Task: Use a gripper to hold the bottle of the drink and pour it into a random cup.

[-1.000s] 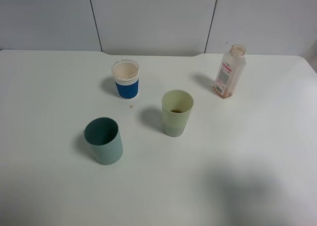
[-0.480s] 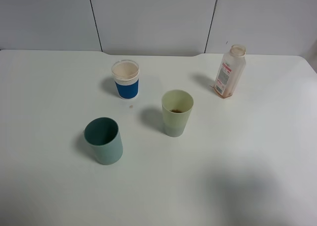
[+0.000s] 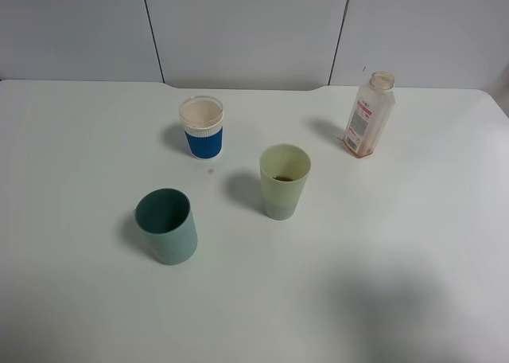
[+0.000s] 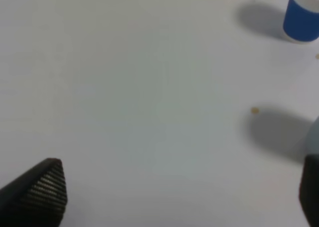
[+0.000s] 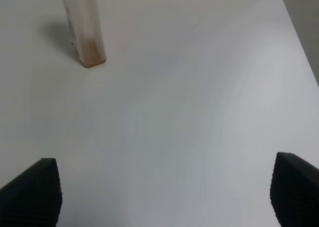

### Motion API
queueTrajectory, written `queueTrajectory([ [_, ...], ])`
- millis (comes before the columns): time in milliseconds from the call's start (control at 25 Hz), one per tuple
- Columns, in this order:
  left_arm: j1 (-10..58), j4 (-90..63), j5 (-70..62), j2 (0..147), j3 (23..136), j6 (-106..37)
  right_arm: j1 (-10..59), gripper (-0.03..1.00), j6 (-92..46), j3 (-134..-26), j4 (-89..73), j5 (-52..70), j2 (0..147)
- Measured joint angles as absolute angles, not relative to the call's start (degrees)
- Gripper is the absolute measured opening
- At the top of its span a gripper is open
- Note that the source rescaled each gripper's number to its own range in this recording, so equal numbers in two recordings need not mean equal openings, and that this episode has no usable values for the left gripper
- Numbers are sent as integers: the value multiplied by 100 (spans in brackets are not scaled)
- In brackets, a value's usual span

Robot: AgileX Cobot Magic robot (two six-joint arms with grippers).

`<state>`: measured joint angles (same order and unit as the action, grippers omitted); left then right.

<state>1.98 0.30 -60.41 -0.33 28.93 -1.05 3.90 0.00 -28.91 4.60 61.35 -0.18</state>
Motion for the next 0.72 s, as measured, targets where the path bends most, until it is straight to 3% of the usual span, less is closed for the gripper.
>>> queueTrajectory([
  [480, 198, 30, -6041, -33, 2893, -105, 384, 75, 0, -2891, 460, 6135, -18],
  [720, 198, 30, -6041, -33, 2893, -105, -75, 75, 0, -2891, 460, 6135, -18],
])
